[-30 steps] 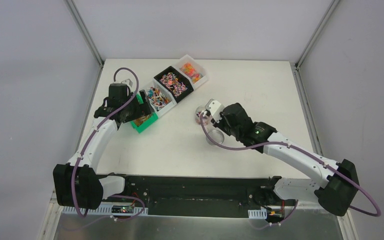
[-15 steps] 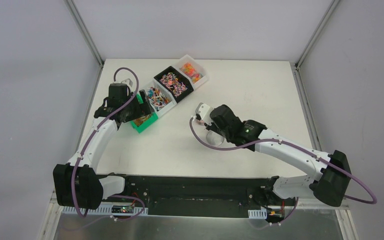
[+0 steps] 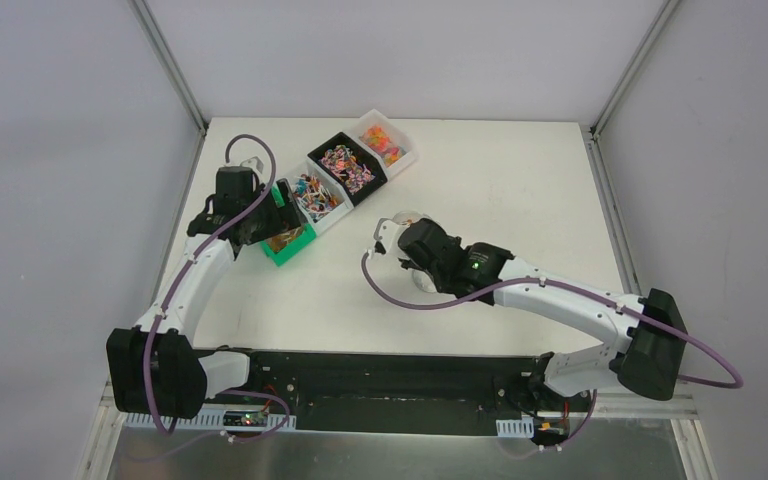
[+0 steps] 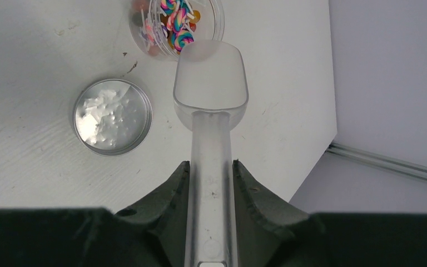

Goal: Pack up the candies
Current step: Place the fake candies in the packing bottle, then scoop the fake candies from the storage box.

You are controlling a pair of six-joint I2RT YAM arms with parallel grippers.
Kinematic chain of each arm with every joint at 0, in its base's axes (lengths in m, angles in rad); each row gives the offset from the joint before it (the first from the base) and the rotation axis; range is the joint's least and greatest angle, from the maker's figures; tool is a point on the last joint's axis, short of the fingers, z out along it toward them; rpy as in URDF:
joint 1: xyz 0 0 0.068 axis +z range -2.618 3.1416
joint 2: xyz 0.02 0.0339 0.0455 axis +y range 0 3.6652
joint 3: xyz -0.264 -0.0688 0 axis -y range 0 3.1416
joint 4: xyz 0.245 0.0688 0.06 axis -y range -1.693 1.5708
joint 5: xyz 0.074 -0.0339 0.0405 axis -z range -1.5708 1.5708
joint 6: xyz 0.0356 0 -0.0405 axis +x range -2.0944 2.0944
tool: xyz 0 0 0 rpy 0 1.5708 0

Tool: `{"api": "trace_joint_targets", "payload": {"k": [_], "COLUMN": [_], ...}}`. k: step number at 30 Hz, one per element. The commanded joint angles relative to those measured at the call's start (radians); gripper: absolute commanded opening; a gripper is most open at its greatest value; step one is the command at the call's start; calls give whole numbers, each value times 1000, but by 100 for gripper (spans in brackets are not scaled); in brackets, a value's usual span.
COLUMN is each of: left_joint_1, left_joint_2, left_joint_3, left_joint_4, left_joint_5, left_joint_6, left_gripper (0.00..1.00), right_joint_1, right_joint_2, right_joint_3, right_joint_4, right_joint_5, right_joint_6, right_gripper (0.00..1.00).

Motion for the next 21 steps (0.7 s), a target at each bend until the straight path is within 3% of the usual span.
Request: {"api": "trace_joint_targets", "payload": {"k": [1, 11, 21], "left_joint_1": [21, 59, 75], "left_joint_2": [-7, 101, 272], "left_joint_3": [-6, 46, 152], "left_joint_4": [50, 92, 129], "left_joint_5": [11, 37, 41], "left_joint_6": [-17, -71, -94], "left_gripper": [87, 80, 70], "right_joint_1": [17, -2, -76], "right_joint_2": [5, -20, 243], "right_joint_3": [59, 133, 396], "right_joint_4": [5, 124, 211], "right_joint_5": [76, 2, -91], "right_joint_6": [-31, 26, -50], "right_gripper": [0, 0, 0]}}
